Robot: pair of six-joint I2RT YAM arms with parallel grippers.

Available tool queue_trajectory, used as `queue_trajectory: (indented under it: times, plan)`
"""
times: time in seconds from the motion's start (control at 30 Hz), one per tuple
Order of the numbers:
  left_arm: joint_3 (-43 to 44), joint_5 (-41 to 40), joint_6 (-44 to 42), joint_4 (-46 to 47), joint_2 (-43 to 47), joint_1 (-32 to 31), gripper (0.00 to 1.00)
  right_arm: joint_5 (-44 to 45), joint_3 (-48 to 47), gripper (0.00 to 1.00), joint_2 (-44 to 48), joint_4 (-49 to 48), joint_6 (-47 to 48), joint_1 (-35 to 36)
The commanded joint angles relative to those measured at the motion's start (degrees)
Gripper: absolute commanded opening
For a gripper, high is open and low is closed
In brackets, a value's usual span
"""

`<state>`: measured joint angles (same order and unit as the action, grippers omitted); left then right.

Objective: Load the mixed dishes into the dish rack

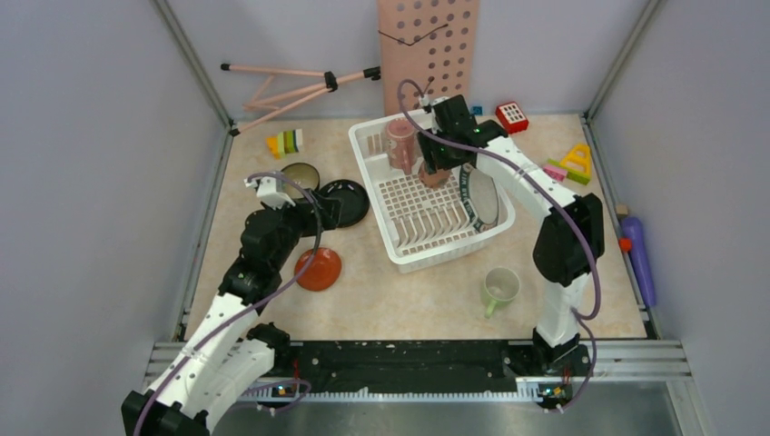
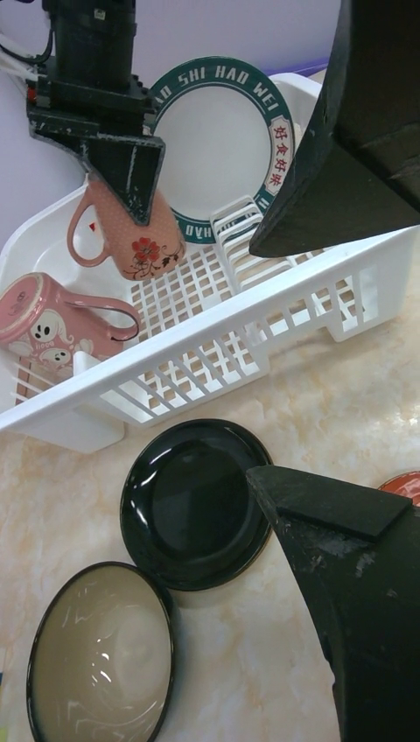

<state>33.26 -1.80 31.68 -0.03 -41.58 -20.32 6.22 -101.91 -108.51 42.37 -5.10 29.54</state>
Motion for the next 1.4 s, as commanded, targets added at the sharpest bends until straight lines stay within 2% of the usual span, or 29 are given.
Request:
queue_trajectory:
  times: [0.0, 0.2, 0.4, 0.83, 1.03, 1.2, 1.27, 1.37]
  plan:
    - [-0.4, 1.5, -0.1, 3.9, -0.1, 0.0, 0.93, 6.4, -6.6, 0.0, -1.8, -5.8, 4.7, 1.9]
    - [-0.4, 3.6, -1.8, 3.3, 0.0, 0.0, 0.93, 14.7, -14.7, 0.0, -9.3, -0.5, 6.9, 2.6]
    - [-0.8, 5.0, -1.9, 3.3, -0.4, 0.0, 0.92, 17.5, -19.2, 0.0, -14.2, 5.1, 1.7, 2.7]
    - [-2.6, 6.4, -2.0, 3.5, 0.5, 0.0, 0.92, 18.3, -19.4, 0.0, -16.9, 9.2, -2.8, 1.9]
    - [-3.0, 6.8, -1.9, 3.5, 1.0, 0.0, 0.92, 12.0, -19.4, 0.0, -16.7, 12.2, -2.4, 1.9]
    - [-2.9, 7.0, -1.8, 3.6, 1.1, 0.0, 0.92, 10.7, -20.1, 0.0, -16.3, 14.6, -1.4, 1.9]
    - [-2.9, 7.1, -1.7, 3.6, 1.0, 0.0, 0.92, 10.9, -20.6, 0.05, -16.7, 15.1, -0.9, 1.9]
    - [-3.0, 7.2, -1.5, 3.7, 0.9, 0.0, 0.92, 11.2, -22.2, 0.19, -18.1, 16.3, -0.6, 1.9]
